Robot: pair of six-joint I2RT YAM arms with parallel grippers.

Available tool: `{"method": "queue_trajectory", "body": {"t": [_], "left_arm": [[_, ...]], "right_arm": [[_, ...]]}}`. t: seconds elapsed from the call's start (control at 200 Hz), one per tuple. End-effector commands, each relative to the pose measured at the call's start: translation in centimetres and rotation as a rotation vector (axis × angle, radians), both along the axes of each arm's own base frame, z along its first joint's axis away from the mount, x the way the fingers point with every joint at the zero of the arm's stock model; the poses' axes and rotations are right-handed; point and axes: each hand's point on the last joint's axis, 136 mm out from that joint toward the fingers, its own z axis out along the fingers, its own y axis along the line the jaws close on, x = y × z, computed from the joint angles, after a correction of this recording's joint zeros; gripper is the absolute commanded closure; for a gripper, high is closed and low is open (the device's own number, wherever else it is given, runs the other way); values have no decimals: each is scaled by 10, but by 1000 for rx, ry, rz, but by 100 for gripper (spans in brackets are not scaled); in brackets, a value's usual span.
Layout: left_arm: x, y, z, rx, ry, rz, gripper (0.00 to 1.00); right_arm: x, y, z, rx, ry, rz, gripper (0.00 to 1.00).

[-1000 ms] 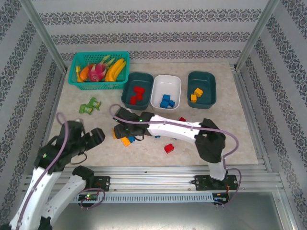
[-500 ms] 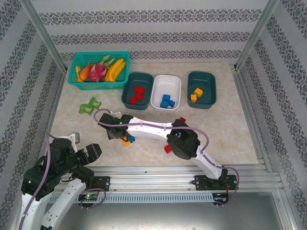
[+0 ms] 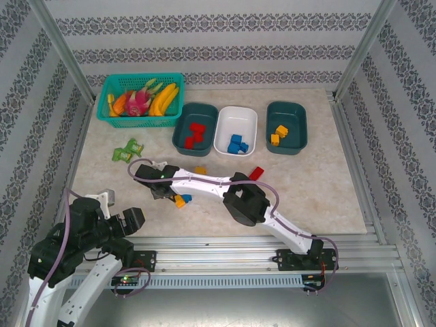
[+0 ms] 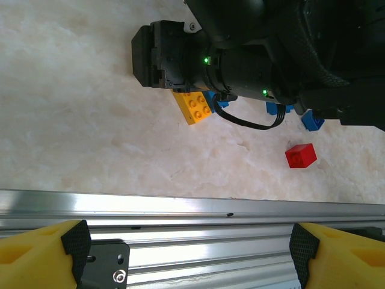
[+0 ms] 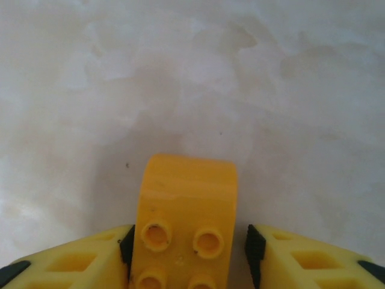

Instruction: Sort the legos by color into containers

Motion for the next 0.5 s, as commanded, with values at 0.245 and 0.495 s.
{"method": "queue_trajectory", "body": {"t": [0.245,0.495], "left_arm": [[-17,3,1,-2,10,-21,12],[5,-26,18,-120,-24,-89,12]], "right_arm": [[8,0,10,-3,-28,-7,72],[34,-8,106,122,-143,-39,76]]}}
